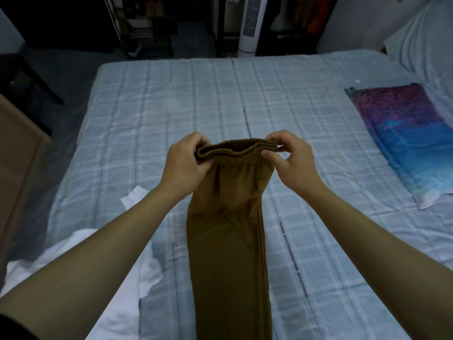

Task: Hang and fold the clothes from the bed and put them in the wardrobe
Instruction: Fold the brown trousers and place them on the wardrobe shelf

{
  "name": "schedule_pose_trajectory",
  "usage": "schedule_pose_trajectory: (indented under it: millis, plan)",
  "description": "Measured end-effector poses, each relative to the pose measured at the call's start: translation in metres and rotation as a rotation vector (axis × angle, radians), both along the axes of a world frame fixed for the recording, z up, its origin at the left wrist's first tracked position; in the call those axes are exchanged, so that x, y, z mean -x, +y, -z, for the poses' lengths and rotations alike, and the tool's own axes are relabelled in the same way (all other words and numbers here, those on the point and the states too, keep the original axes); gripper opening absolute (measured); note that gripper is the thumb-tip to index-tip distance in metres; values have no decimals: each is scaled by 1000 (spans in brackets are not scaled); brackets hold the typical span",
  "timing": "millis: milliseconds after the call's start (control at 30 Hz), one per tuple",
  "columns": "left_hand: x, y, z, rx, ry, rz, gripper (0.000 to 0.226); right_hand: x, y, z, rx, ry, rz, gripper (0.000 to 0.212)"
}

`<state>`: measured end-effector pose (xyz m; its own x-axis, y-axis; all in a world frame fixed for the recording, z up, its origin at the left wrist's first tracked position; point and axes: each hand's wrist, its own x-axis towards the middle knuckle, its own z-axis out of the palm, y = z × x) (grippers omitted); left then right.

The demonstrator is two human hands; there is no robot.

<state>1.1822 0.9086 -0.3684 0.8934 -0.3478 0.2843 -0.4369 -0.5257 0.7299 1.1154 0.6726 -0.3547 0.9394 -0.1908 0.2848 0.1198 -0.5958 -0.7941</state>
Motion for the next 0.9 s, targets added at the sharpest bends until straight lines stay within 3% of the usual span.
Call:
schedule_pose_trajectory:
  millis: [433,667,900]
  plan:
    - [161,48,36,-193,-143,198,28,169,23,43,245,-7,-157,16]
    - [263,88,104,-331,-132,296,32,282,56,111,363,104,-332,21]
    - [347,106,209,-440,-132,428,53,365,74,206,462,181,-370,26]
